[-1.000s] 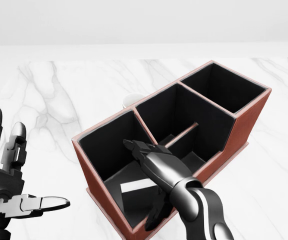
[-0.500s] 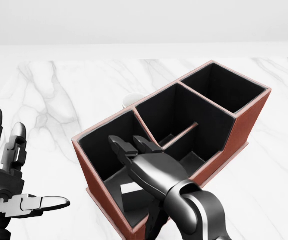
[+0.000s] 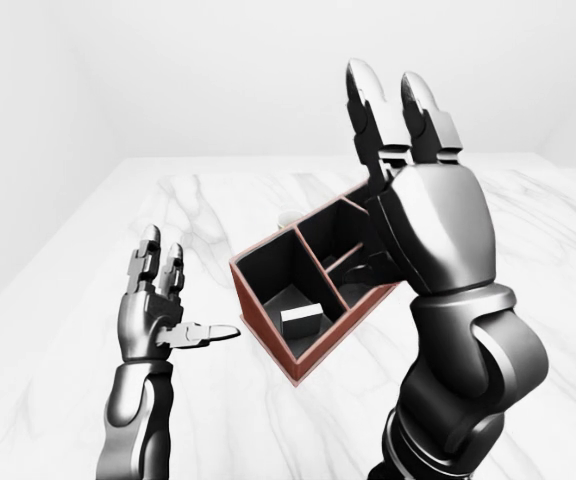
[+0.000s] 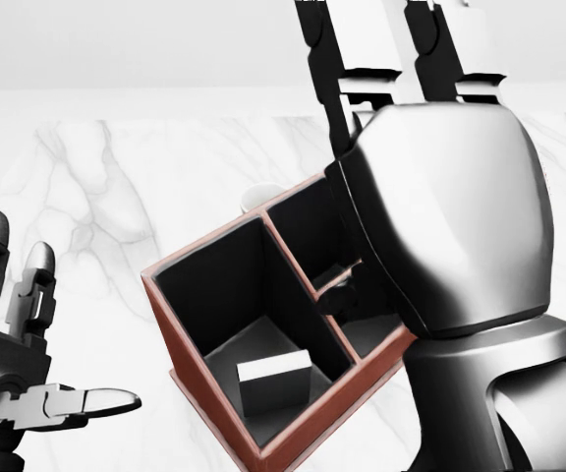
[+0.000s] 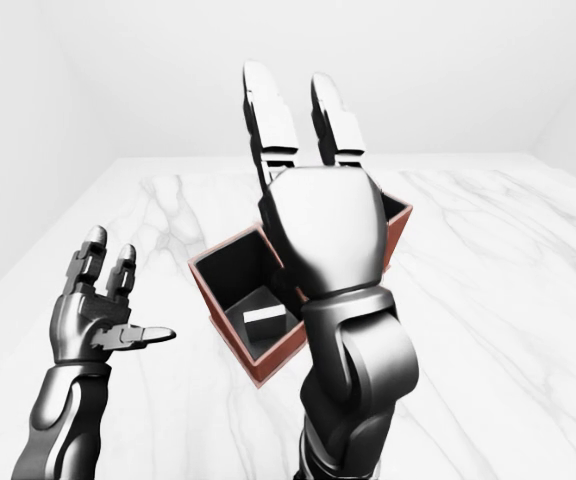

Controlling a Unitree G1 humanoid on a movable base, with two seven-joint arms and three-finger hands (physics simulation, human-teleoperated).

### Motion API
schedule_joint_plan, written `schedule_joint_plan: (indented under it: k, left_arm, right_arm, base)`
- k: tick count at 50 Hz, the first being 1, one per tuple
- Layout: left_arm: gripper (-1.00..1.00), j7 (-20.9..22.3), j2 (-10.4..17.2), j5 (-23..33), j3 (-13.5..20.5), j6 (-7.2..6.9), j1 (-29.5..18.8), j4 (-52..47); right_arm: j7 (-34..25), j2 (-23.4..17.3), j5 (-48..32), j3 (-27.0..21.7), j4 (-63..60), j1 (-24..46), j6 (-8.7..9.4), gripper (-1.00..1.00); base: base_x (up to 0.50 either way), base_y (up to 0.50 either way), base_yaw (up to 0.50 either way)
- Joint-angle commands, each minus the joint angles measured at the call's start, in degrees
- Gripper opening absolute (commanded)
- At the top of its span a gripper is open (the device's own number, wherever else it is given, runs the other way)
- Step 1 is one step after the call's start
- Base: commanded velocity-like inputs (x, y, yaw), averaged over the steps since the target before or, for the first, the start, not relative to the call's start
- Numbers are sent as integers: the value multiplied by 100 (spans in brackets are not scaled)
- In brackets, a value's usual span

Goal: Pick up the book and place it in the left compartment of the caddy.

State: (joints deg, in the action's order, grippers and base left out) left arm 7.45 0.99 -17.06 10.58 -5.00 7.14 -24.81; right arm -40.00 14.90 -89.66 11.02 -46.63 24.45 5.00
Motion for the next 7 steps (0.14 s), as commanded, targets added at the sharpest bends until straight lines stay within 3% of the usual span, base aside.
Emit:
schedule_joint_plan:
  k: [1,7]
  left_arm:
    - [100,16,-17,42,-44,0,56,-67]
    - [100,23,-18,31,-41,0,41,-44]
  right_arm:
    - [0,-84,-297,-309,-927,299,0,100]
    - [0,-262,-252,-289,-1327,169,0,100]
  base:
    - [0,0,0]
    - [0,0,0]
